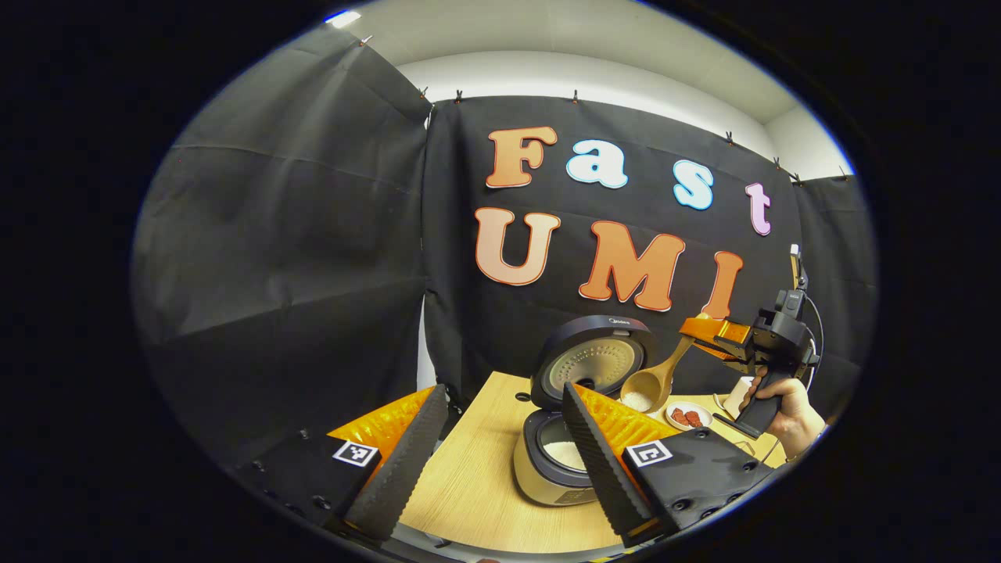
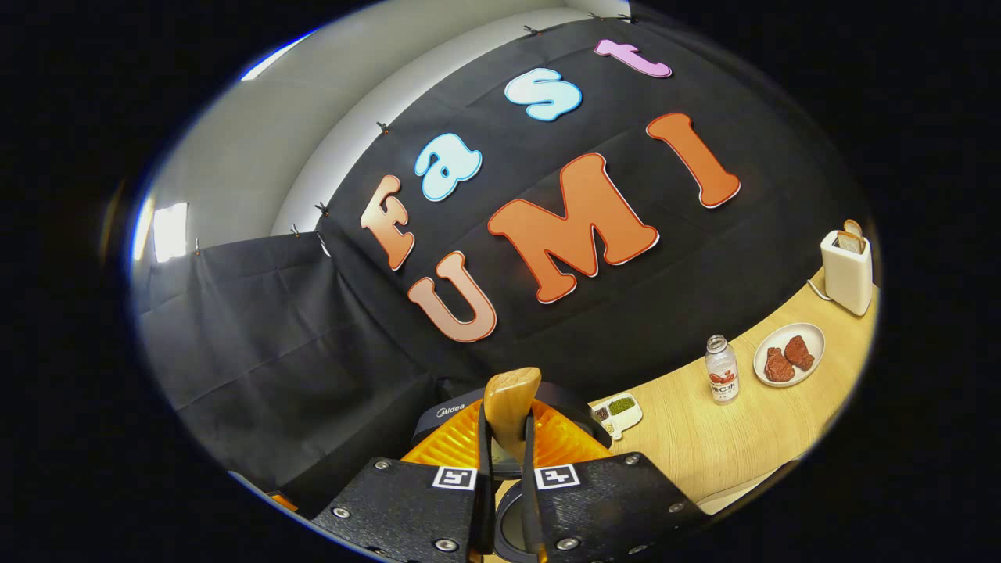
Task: Close the left gripper, press the button to open the rice cooker; take a wooden spoon from the chopstick holder with the right hand, scoop a spoonful of rice and pour it into the rice cooker, then put the wooden spoon back into the chopstick holder.
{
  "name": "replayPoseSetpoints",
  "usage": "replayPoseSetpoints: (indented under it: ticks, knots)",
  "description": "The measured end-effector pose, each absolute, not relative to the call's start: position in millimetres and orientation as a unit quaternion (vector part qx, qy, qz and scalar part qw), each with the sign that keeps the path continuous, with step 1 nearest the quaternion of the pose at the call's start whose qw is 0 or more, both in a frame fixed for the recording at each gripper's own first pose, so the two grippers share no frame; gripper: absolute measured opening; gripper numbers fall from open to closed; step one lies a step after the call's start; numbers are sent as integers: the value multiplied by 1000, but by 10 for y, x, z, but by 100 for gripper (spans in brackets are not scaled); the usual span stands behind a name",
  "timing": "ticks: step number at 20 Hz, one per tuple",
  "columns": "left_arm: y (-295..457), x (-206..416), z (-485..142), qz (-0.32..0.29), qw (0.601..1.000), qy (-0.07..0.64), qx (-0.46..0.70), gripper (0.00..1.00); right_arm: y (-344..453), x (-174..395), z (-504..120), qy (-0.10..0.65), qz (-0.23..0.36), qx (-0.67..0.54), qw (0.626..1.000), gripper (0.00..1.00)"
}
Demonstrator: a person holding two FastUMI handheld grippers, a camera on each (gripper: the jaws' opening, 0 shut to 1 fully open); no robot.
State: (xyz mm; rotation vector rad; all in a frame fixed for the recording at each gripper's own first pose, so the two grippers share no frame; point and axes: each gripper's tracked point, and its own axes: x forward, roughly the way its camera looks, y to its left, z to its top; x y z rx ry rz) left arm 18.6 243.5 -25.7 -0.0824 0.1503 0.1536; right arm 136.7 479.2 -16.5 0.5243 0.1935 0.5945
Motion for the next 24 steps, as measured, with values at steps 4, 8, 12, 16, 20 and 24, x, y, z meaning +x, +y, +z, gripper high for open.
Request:
replayPoseSetpoints:
  ticks: [4,8,12,16,20,24]
  knots:
    - [2442,194,-245,77,994,74,-40,98,4823,1343,-163,86,292,234,923,13]
    - [2417,200,-253,75,994,76,-37,98,4893,1307,-152,77,303,210,926,13]
    - [2440,210,-284,78,993,78,-32,100,4957,1285,-236,79,311,188,928,13]
    - [2454,208,-305,80,993,81,-37,98,4987,1273,-346,62,308,129,940,13]
    - [2436,220,-298,78,993,82,-32,98,5054,1231,-433,52,313,89,944,13]
    - [2432,231,-319,78,993,83,-26,98,5138,1182,-483,39,323,52,944,13]
